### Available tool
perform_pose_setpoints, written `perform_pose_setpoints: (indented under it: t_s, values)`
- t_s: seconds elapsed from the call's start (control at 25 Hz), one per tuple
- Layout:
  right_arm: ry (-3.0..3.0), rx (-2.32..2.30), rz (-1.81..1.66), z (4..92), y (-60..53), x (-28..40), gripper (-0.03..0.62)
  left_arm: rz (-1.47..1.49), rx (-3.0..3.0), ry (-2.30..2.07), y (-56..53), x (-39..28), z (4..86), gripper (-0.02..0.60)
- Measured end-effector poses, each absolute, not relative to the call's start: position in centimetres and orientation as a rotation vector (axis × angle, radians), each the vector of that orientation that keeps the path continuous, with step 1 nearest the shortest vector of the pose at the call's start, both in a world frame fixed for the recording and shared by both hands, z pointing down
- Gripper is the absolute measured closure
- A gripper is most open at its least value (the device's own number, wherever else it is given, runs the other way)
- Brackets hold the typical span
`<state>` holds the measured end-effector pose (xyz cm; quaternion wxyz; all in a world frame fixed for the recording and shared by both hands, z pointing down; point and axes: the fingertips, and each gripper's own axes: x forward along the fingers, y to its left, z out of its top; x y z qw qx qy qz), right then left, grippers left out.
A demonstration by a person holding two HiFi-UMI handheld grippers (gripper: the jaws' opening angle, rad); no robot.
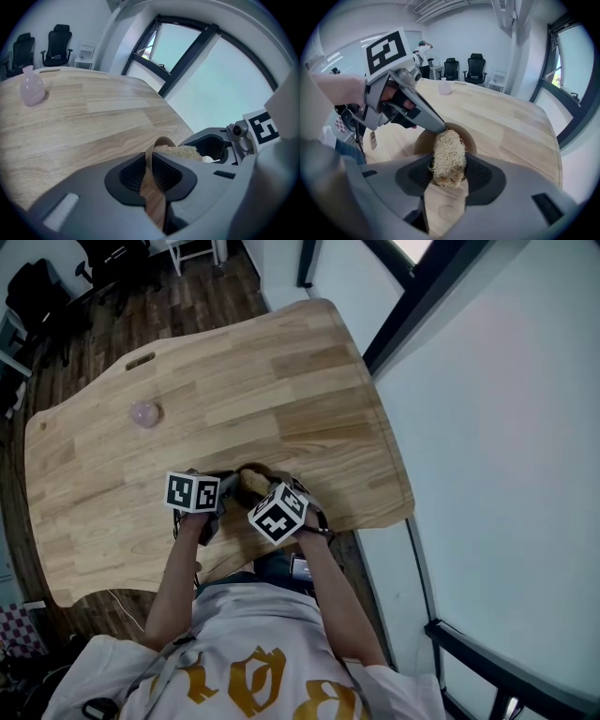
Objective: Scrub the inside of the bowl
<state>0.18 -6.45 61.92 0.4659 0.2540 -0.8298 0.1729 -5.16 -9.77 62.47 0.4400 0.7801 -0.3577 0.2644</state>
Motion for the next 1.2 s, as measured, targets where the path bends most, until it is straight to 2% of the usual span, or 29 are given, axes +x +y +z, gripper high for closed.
perform_pose_setpoints:
  t_s: [0.4,0.56,0.72,0.96,1.04,1.12,1.2]
  values:
    - [-2.100,0.805,0.537,59.4,-7.5,1.6,0.411,0.564,1.954,-0.949,-10.7,-5.2,62.7,0.540]
    - [-2.144,0.937,0.595,58.0,-7.9,2.6,0.411,0.560,2.006,-1.042,-11.0,-5.9,61.8,0.504]
    - [-2.168,1.052,0.658,56.2,-7.7,3.8,0.411,0.561,2.117,-1.094,-10.7,-6.2,59.2,0.502]
    - [-2.201,1.183,0.562,53.0,-6.3,5.1,0.411,0.533,2.333,-1.232,-9.6,-6.1,53.4,0.503]
    - [-2.216,1.221,0.513,51.8,-5.9,5.2,0.411,0.499,2.378,-1.262,-9.1,-6.1,51.6,0.518]
    - [-2.237,1.247,0.471,50.7,-5.3,5.3,0.411,0.465,2.409,-1.262,-8.1,-5.9,50.1,0.579]
    - [-2.254,1.281,0.436,49.7,-5.3,5.6,0.411,0.430,2.436,-1.250,-7.4,-5.5,48.9,0.580]
